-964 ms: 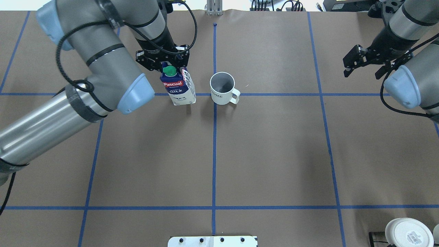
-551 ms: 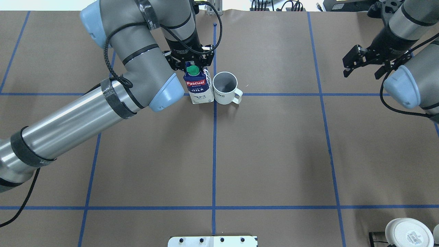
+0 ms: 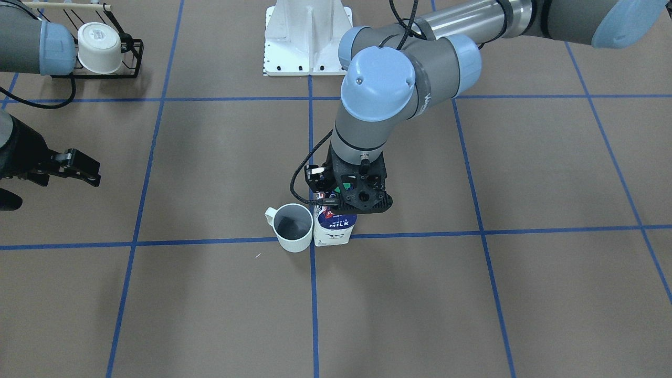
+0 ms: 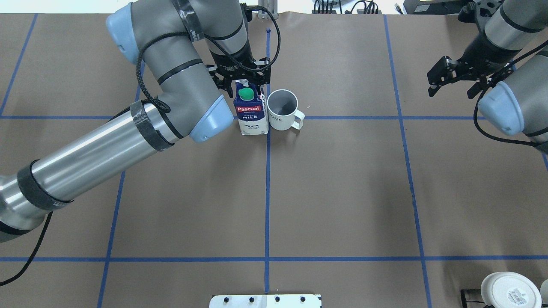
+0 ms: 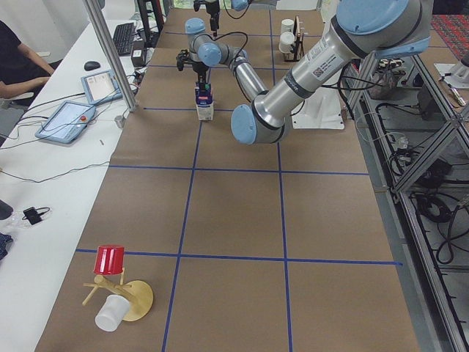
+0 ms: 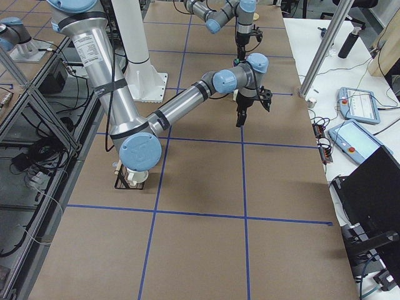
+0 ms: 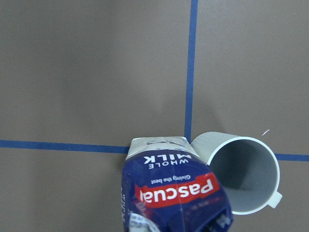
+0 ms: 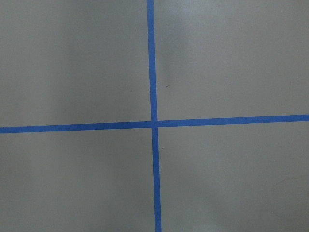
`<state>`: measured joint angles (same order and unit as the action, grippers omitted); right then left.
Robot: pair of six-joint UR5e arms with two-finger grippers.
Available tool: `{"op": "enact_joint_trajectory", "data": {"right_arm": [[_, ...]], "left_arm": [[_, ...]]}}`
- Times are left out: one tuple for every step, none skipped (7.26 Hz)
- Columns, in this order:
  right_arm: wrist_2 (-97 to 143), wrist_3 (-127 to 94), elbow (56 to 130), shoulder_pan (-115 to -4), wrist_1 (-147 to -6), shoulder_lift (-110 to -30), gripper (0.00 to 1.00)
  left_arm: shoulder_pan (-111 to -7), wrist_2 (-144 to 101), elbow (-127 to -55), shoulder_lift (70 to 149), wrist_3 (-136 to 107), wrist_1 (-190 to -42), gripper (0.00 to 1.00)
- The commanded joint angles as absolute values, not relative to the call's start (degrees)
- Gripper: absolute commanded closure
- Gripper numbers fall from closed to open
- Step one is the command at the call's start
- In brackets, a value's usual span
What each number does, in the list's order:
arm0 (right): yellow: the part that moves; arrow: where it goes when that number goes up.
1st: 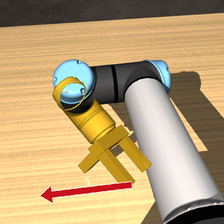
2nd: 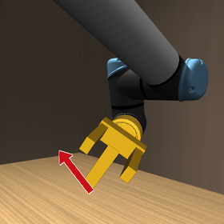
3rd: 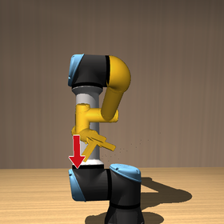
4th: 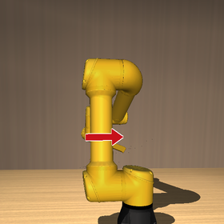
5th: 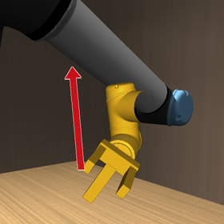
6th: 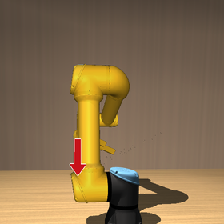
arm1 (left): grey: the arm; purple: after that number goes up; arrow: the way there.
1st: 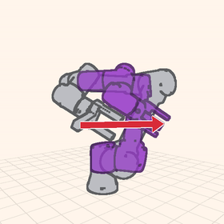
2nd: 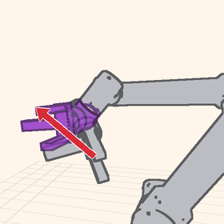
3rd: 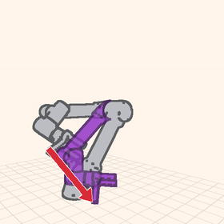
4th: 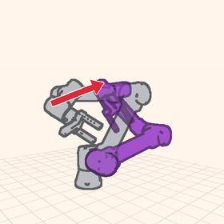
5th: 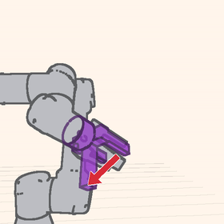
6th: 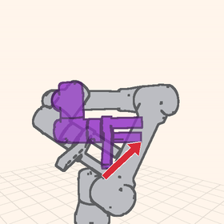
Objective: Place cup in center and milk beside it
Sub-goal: 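Open the left gripper and release the carton upright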
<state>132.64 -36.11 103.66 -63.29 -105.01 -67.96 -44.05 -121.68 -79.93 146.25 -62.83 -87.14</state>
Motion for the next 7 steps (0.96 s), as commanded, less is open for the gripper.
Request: {"op": "enact_joint_trajectory", "data": {"right_arm": [[132.5,-36.2,103.5,-63.1,-104.9,-67.9,0.00],[132.4,-36.6,102.9,-62.8,-104.9,-68.2,0.00],[132.2,-36.9,102.7,-62.8,-104.8,-68.7,0.00],[132.1,-36.5,100.8,-62.8,-101.9,-68.5,0.00],[131.8,-36.1,100.9,-63.6,-98.6,-71.0,0.00],[131.5,-35.3,100.5,-64.2,-93.7,-72.8,0.00],[131.1,-35.1,100.2,-67.2,-93.0,-75.2,0.00]], "left_arm": [[-44.6,-120.5,-83.6,144.8,-57.4,-86.6,0.01],[-46.6,-120.8,-89.2,140.1,-56.1,-86.6,0.01],[-49.4,-121.4,-95.1,133.2,-53.7,-86.5,0.01],[-53.5,-121.6,-100.6,126.3,-45.4,-86.5,0.01],[-55.8,-121.8,-104.5,117.4,-39.5,-86.7,0.01],[-61.6,-126.0,-104.4,113.2,-35.9,-86.4,0.01],[-66.8,-130.6,-106.1,106.2,-24.1,-86.7,0.01]]}}
